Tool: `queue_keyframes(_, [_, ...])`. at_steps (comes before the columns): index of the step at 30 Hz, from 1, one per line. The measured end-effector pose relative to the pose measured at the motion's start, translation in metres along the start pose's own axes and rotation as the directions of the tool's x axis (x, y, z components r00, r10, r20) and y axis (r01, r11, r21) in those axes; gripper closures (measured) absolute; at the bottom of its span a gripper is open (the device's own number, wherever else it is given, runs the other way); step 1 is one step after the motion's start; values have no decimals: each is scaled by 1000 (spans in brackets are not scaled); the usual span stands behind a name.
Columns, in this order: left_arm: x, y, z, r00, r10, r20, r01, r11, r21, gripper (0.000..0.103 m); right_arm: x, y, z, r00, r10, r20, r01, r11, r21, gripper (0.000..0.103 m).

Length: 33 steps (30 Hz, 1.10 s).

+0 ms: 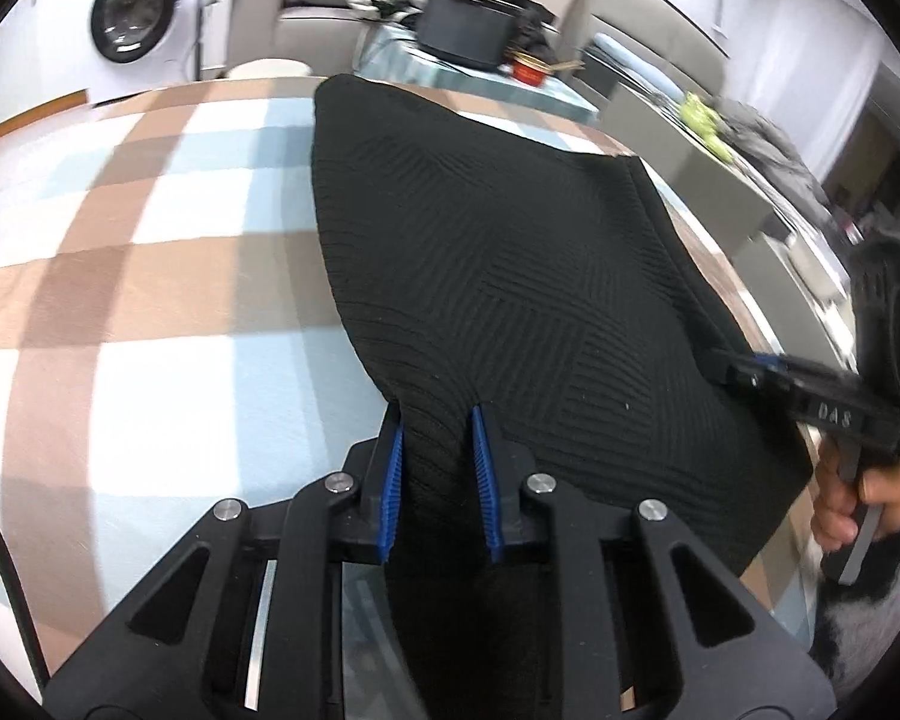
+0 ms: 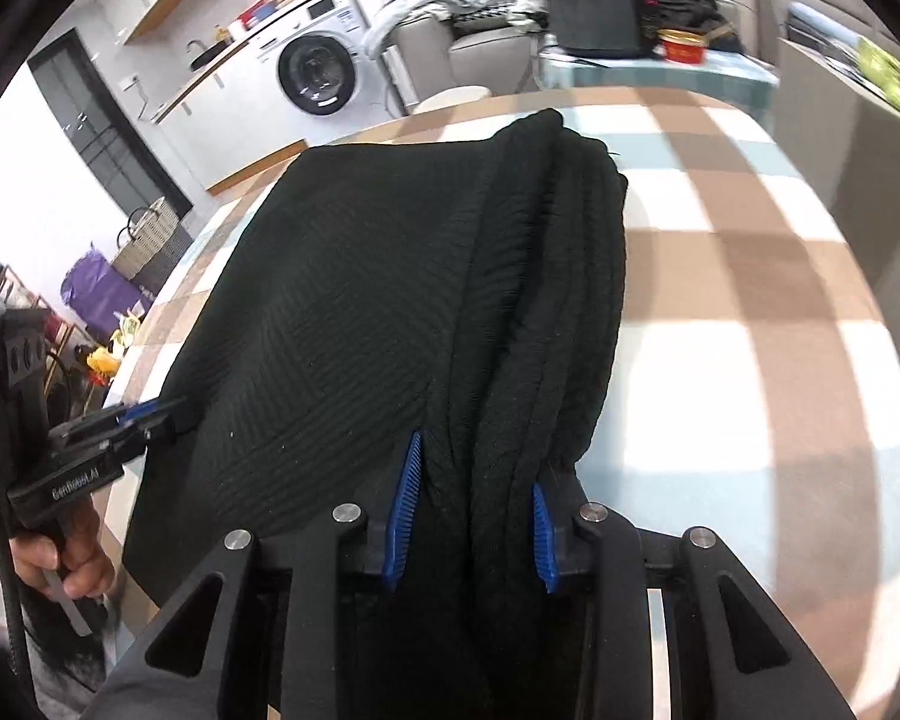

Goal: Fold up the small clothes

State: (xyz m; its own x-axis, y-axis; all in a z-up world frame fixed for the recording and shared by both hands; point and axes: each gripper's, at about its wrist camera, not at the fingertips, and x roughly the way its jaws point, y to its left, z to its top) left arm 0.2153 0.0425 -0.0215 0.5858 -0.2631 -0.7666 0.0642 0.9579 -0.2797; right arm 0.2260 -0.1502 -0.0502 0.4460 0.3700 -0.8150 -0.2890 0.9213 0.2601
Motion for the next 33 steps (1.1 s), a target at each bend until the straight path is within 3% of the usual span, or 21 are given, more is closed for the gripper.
queue_keyframes(7, [-3,15,5,999,18,28,-17,1000,-20,84,4,-3,8,1000,9,26,-10,999,40,70])
queue_keyframes(16, [-26,17,-14,998,32,53,-33,999,10,84,-14,2,4,998,-46,49,48,998,-32,62])
queue_keyframes(18, [-30,16,-21,998,26,49,-27,999,17,78,-20,8,4,996,-50,69,54,997,-57,60])
queue_keyframes(23, [-36,1,-38,999,26,43,-30,997,76,78,-24,12,0,996,-51,79,58,994,-93,57])
queue_keyframes(29, [-51,1,-43,996,18,90,-23,998,52,77,-38,21,-9,992,-50,118,64,992,-113,44])
queue_keyframes(31, [-62,-1,-45,991,30,133,-38,998,57,66,-45,24,-11,989,-37,145,56,991,-124,32])
queue_keyframes(33, [-74,-3,-48,981,51,187,-63,996,56,38,-54,28,-15,980,-16,196,45,989,-144,19])
